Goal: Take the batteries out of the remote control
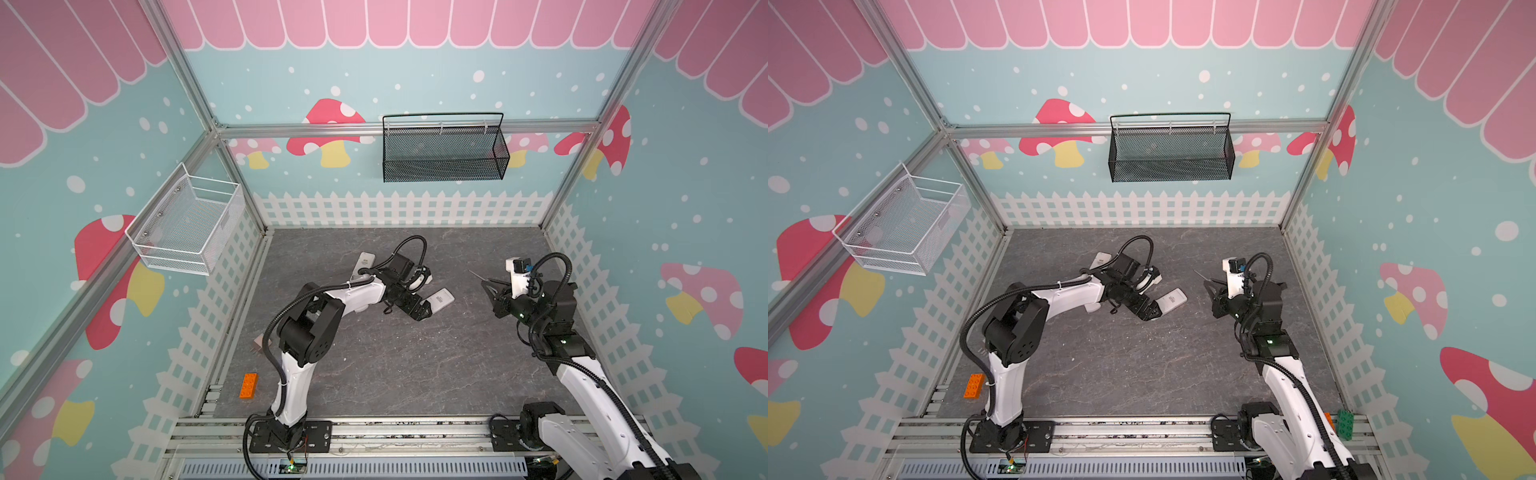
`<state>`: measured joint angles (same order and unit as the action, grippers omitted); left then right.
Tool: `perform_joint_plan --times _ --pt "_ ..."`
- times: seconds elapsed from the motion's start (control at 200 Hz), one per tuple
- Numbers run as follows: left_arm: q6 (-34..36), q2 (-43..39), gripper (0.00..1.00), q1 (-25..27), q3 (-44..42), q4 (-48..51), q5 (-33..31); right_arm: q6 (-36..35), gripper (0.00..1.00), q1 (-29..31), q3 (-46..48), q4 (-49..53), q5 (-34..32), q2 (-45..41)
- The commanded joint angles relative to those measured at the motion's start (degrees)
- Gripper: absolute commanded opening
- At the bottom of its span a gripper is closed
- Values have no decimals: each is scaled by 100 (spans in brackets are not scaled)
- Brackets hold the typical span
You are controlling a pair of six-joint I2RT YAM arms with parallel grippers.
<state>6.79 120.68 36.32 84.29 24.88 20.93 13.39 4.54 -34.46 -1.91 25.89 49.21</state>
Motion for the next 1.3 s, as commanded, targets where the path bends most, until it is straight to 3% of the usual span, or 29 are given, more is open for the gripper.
perform_joint_plan --times 0.0,0.135,0.445,0.685,0.766,1.141,1.296 --pt "284 173 100 129 296 314 -463 -574 0 -7 41 437 -169 -125" --pt "382 330 96 229 325 386 -537 -800 0 -5 93 593 -115 -212" --pt "710 151 64 306 -21 517 -450 -1301 0 -1 49 771 -218 -319" --pt "1278 -320 54 413 -364 591 -483 -1781 0 2 143 758 352 -502" --pt "1516 -576 53 446 -607 618 -291 -1994 0 3 264 777 504 -650" --pt "4413 -804 55 526 -1367 768 949 -3117 0 57 978 1063 1687 -1114" --pt "4307 -625 62 469 -1337 473 1016 -3332 0 87 1122 1169 1715 -1247"
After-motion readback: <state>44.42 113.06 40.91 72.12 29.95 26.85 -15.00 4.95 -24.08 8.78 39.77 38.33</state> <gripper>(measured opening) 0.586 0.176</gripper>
